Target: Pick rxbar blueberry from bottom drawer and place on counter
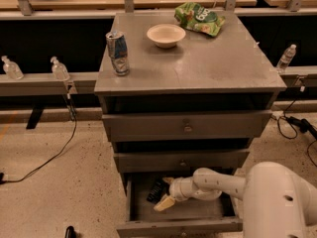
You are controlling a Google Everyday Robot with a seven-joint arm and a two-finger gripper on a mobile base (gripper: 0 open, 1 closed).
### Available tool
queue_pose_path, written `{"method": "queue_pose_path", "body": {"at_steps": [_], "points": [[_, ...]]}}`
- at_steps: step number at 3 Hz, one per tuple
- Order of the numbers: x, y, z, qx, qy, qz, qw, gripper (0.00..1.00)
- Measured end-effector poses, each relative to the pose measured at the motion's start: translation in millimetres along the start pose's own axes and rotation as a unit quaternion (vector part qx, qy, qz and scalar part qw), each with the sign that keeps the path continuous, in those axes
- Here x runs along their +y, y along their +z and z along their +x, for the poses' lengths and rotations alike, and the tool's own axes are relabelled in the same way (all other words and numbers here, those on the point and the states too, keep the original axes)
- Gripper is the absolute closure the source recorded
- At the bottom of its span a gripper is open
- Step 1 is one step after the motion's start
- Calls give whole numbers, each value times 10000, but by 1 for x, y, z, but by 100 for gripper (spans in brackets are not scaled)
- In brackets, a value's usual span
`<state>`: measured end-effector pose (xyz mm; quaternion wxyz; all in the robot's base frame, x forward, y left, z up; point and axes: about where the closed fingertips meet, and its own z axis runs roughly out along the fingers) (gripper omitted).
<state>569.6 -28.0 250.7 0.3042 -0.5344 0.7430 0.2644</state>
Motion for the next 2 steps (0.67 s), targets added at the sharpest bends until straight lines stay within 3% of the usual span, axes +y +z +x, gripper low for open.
{"method": "queue_pose_path", "body": {"at_steps": [1,2], "points": [[-8,24,22,-166,226,286,9992,39],[-6,33,24,-280,265,305,9988,19]]}}
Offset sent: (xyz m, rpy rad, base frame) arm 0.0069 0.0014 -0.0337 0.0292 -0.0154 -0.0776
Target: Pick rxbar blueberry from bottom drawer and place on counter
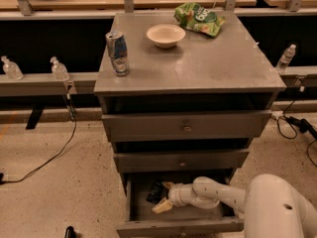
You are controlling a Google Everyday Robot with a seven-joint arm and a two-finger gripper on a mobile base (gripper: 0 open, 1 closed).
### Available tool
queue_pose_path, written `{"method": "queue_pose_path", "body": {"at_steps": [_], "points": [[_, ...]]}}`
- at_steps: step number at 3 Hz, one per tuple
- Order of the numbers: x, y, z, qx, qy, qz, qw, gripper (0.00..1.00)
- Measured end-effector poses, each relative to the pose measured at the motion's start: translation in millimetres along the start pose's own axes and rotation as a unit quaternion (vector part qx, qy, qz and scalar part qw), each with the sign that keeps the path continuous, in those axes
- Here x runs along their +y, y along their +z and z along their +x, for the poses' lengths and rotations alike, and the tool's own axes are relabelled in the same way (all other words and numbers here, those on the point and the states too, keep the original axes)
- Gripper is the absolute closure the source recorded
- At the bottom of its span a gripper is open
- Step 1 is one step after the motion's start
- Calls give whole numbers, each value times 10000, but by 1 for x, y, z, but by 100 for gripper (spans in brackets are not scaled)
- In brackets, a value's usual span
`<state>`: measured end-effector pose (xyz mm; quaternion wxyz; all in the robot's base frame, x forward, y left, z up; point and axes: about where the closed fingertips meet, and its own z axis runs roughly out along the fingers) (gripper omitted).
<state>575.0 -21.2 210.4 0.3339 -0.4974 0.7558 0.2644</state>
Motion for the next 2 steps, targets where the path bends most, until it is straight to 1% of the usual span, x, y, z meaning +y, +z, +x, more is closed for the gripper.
{"method": "queue_pose_path", "body": {"at_steps": [1,2], "points": [[1,2,0,-6,3,-12,10000,0],[-2,8,3,-476,-273,242,9982,0]]}}
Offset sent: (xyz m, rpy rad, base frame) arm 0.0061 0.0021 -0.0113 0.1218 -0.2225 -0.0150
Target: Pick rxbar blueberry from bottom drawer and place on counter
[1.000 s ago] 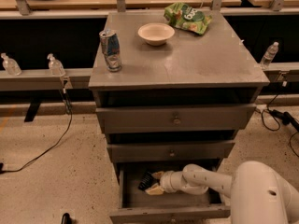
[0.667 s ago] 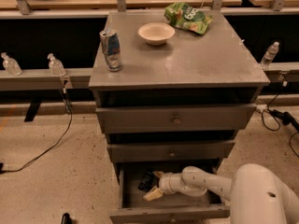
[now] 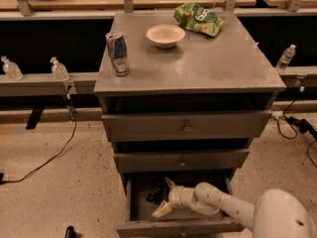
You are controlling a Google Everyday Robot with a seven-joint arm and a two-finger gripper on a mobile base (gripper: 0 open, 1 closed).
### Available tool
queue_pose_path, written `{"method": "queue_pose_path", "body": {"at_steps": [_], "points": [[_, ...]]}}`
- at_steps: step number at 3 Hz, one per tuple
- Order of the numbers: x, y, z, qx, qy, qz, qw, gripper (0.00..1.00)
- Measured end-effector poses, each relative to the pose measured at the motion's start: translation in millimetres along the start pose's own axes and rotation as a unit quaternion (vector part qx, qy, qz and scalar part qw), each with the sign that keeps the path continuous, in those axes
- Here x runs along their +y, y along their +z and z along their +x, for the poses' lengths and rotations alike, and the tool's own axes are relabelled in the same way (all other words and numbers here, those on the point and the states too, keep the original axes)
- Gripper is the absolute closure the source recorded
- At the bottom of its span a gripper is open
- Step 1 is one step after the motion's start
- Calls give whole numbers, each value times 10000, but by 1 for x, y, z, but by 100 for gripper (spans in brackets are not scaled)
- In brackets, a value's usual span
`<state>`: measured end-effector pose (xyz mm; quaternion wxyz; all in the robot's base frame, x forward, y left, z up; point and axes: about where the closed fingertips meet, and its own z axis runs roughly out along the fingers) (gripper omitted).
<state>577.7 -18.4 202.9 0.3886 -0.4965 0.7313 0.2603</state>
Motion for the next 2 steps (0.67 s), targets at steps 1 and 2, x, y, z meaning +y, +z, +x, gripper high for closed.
{"method": "queue_pose_path", "body": {"at_steps": [1,2], "points": [[-6,9,4,-552,-222,332,9977,0],[-8,20,-1,-546,-449,503,9962,9]]}}
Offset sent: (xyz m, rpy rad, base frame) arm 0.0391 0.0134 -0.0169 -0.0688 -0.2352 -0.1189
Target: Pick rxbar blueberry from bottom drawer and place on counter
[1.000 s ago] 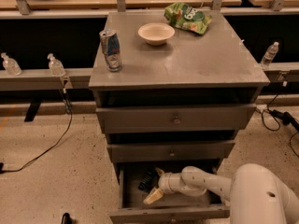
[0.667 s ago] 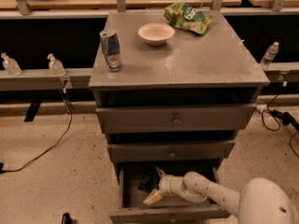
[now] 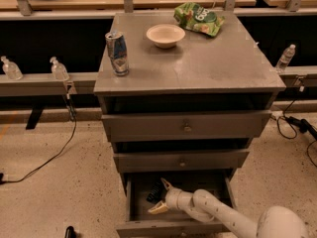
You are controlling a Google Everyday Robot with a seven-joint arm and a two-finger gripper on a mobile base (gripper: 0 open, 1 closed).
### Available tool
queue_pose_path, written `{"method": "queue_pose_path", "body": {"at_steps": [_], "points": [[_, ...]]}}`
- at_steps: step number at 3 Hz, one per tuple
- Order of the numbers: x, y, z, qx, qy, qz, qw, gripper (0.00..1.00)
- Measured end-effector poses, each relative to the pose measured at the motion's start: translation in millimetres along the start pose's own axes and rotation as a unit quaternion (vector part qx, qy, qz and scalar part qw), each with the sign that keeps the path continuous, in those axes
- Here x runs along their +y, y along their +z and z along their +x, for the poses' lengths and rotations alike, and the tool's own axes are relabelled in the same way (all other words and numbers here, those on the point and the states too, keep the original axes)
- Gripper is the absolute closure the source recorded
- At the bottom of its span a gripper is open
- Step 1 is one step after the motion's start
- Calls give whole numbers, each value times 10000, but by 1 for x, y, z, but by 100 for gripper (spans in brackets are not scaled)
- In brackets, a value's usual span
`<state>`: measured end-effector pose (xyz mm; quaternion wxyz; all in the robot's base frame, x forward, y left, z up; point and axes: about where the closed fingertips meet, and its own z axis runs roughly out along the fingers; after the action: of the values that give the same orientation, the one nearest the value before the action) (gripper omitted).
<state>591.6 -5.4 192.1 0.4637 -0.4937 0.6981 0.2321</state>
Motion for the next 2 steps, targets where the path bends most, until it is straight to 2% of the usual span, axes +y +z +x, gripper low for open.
{"method": "queue_pose_path", "body": {"at_steps": [1,2], "points": [[-12,16,8,220,12,127,9997,13],[-25,35,11,376,54,109,9992,17]]}}
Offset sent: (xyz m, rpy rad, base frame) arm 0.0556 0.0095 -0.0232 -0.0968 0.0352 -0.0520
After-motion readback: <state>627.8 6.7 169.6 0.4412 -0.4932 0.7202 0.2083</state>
